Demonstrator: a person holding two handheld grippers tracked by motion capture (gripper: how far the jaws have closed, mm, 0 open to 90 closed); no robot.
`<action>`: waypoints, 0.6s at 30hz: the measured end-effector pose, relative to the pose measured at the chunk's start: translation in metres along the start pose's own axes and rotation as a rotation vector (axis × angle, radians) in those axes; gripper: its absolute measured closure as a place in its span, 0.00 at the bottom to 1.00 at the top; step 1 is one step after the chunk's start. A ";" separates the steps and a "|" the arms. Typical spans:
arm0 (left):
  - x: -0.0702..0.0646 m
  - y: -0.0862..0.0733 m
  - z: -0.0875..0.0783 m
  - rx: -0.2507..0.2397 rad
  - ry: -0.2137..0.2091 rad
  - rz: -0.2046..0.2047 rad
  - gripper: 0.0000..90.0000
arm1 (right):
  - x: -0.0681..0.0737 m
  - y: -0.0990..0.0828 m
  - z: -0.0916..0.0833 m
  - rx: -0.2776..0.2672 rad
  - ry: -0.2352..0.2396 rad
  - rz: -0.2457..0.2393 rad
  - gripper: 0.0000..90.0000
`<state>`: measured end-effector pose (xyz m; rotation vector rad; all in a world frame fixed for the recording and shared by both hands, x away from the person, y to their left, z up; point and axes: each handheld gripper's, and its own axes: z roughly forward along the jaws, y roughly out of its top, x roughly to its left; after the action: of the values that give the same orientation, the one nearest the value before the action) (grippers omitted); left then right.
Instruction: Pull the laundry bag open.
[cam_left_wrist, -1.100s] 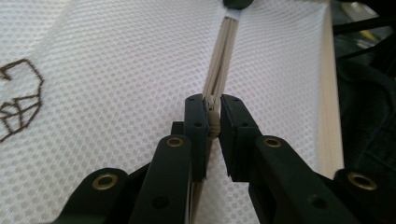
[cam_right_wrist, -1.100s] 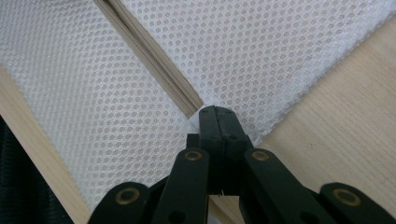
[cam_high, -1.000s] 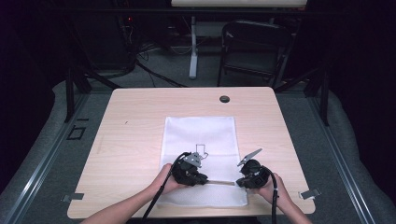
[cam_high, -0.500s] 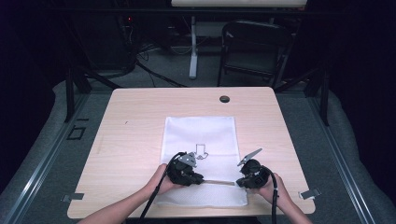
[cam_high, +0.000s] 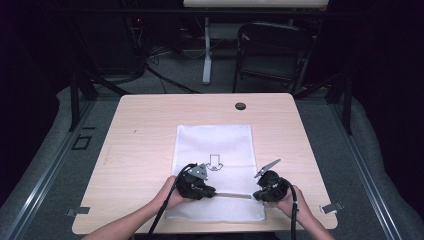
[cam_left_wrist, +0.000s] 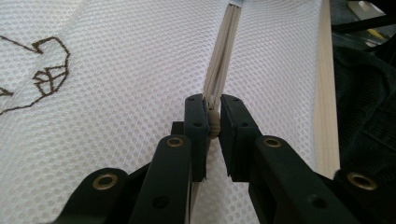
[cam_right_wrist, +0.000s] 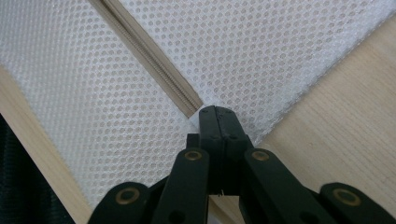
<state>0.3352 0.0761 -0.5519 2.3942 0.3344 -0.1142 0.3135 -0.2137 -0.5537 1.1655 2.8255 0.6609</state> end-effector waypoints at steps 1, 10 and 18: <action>0.001 -0.001 -0.001 -0.003 -0.003 -0.001 0.91 | 0.000 0.000 0.000 -0.001 -0.001 -0.002 1.00; 0.002 -0.005 -0.005 0.008 -0.001 0.006 0.91 | 0.000 0.000 0.000 0.001 -0.001 -0.001 1.00; 0.002 -0.010 -0.009 -0.010 -0.004 -0.001 0.91 | 0.000 0.000 0.000 0.000 -0.002 -0.002 1.00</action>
<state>0.3348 0.0899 -0.5515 2.3840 0.3336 -0.1178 0.3134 -0.2133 -0.5537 1.1632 2.8248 0.6588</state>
